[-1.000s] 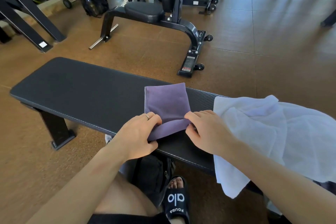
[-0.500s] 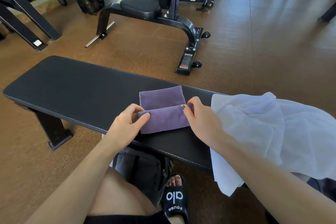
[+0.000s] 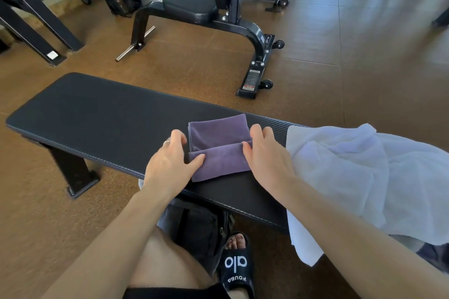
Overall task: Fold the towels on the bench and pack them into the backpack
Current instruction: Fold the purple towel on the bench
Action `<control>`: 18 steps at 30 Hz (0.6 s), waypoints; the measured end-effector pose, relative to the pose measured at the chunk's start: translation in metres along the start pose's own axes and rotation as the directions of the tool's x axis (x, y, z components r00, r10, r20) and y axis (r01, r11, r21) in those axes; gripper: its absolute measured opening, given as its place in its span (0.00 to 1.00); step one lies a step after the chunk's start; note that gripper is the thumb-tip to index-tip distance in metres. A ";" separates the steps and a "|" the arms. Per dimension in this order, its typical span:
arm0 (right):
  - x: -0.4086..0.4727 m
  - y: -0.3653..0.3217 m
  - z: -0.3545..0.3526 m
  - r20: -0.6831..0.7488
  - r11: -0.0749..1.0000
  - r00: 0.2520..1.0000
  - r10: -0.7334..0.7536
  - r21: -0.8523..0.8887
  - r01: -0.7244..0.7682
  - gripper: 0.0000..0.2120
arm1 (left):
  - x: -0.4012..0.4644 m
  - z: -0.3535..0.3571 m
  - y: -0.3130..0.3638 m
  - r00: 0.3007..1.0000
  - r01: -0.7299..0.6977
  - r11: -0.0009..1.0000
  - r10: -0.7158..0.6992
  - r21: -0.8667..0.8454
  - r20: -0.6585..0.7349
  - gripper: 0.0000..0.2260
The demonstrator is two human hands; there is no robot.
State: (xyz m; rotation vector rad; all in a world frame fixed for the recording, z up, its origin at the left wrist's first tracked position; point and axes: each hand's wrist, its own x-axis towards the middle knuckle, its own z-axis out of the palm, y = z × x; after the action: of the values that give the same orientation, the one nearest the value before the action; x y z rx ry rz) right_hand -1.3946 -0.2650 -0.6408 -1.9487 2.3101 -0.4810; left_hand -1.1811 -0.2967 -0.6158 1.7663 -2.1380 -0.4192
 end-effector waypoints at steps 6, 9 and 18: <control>-0.001 0.006 -0.005 -0.133 0.928 0.949 -0.287 -0.285 0.241 0.07 | 0.006 0.011 0.002 0.757 -0.614 0.707 0.654 0.350 0.007 0.10; -0.008 0.013 -0.011 -0.114 0.850 0.872 -0.476 -0.313 0.423 0.07 | 0.000 0.009 0.000 0.778 -0.614 0.756 0.629 0.227 0.008 0.05; -0.009 0.020 -0.022 0.145 0.821 0.846 -0.513 -0.207 0.533 0.21 | -0.005 0.001 0.002 0.850 -0.523 0.816 0.480 0.244 0.219 0.24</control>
State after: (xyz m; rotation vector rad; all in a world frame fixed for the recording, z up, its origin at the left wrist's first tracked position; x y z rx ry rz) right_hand -1.4171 -0.2490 -0.6272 -2.6762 1.8221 -0.1415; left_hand -1.1827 -0.2917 -0.6163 1.2352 -2.7773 -0.0897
